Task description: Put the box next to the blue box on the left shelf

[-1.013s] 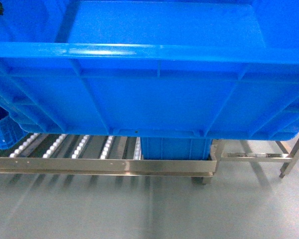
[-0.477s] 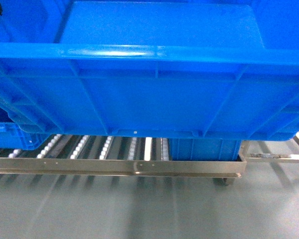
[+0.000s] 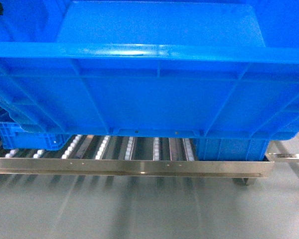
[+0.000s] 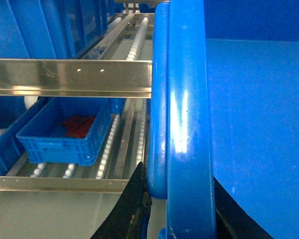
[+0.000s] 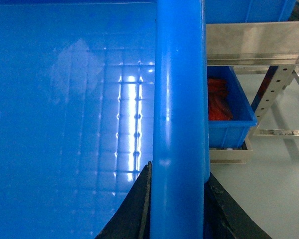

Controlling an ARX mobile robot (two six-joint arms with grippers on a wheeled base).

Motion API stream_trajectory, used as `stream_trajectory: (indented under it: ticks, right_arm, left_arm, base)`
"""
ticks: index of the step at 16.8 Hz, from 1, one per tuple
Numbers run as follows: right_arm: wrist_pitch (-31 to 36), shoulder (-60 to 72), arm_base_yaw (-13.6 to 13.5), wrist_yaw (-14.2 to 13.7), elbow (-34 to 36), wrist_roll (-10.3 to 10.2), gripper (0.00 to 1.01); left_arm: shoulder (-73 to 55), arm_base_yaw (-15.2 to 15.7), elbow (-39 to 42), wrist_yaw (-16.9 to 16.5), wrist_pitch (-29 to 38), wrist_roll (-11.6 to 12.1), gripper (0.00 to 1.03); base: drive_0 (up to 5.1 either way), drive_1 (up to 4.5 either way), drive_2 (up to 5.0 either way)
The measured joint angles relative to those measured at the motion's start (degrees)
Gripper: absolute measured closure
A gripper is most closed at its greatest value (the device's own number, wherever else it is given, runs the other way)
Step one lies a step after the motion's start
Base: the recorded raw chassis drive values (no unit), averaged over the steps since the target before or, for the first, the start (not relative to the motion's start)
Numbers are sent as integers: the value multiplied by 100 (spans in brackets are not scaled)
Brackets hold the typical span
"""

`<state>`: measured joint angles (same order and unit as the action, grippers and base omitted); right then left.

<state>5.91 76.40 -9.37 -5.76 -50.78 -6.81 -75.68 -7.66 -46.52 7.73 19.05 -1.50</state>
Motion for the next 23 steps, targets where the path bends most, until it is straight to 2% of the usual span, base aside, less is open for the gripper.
stream_trajectory:
  ticks: [9, 12, 23]
  right_arm:
    - [-9, 0, 0, 0, 0, -2, 82]
    - [24, 0, -50, -2, 0, -2, 82]
    - [-9, 0, 0, 2, 0, -15, 82]
  left_arm:
    - [0, 0, 0, -4, 4, 2, 85]
    - [0, 76, 0, -44, -15, 2, 85]
    - [15, 11, 0, -4, 4, 4, 85]
  base:
    - [-480, 232, 232]
    - [0, 0, 0]
    - [-3, -3, -3]
